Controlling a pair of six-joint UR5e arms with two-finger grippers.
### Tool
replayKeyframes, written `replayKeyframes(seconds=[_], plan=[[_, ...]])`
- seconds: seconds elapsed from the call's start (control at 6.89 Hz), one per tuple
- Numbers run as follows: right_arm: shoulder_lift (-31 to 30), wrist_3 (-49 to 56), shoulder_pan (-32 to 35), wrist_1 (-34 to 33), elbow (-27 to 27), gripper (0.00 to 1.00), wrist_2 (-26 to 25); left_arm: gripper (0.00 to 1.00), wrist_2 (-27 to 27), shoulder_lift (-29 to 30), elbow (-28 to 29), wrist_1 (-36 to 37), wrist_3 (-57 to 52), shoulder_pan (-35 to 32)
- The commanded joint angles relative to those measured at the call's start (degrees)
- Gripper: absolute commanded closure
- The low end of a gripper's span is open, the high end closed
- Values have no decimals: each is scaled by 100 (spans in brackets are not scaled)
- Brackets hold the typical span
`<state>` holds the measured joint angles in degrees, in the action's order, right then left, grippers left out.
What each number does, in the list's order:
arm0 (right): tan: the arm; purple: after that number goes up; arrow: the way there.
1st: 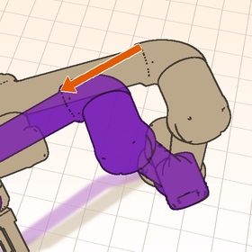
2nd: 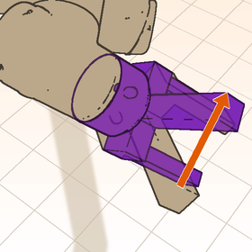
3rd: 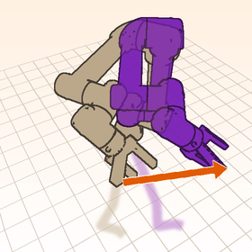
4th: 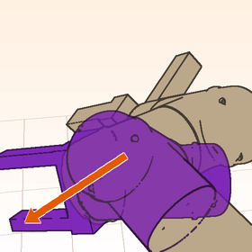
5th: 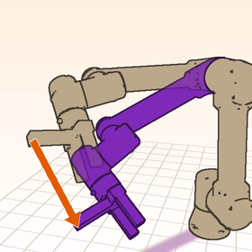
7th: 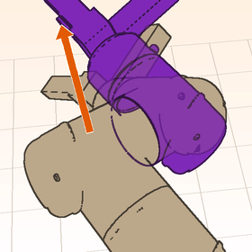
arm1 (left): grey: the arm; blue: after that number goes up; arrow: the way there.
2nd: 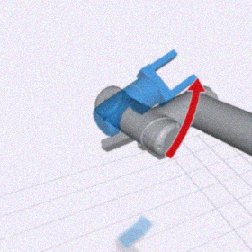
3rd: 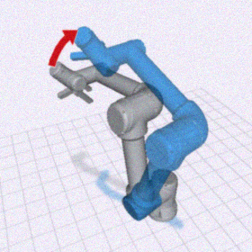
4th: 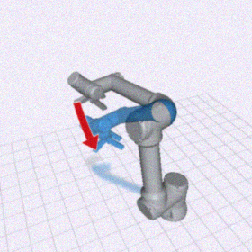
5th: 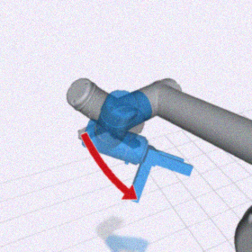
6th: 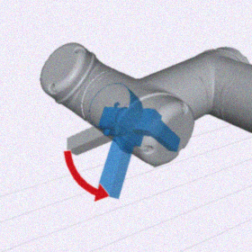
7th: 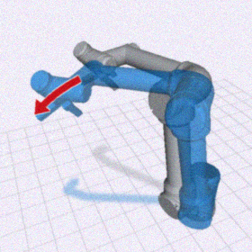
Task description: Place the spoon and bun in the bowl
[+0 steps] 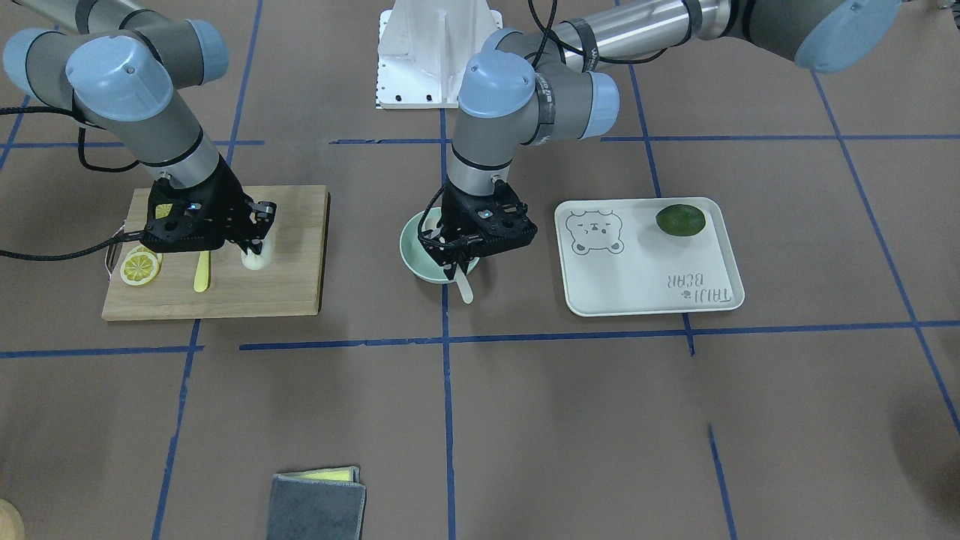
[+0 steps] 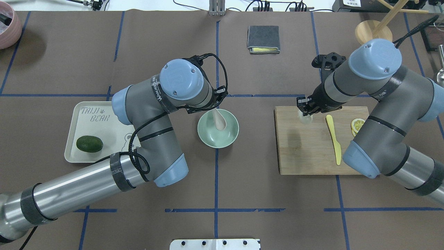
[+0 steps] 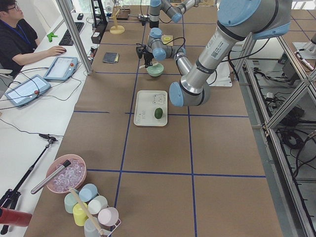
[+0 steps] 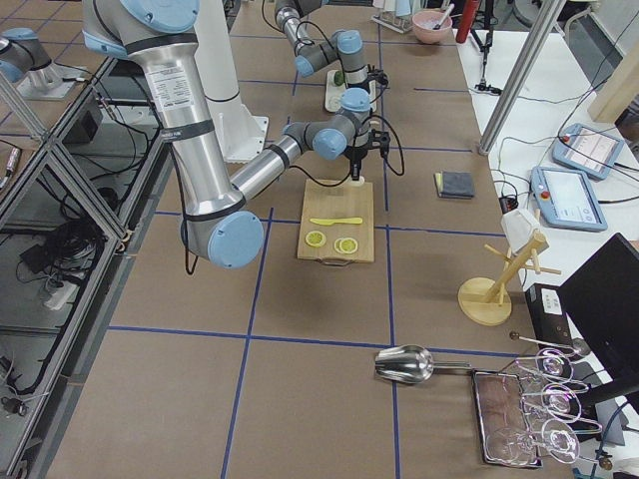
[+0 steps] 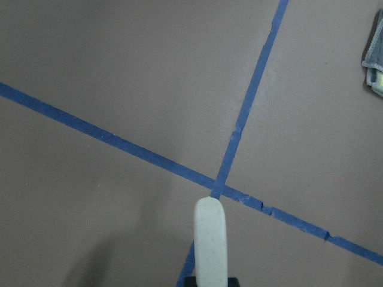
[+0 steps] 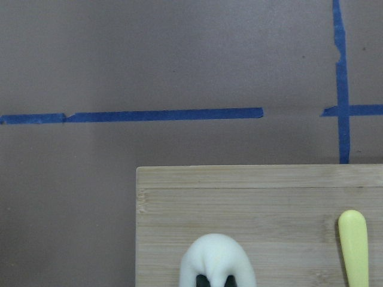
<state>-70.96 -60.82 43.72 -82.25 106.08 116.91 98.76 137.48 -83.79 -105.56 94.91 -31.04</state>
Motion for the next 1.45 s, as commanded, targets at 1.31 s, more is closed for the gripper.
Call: replayKeyframes(seconds=[1.31], plan=[[1652, -701, -739, -72, -560, 100, -349, 0, 407, -1379, -2342, 2101, -3518, -1393]])
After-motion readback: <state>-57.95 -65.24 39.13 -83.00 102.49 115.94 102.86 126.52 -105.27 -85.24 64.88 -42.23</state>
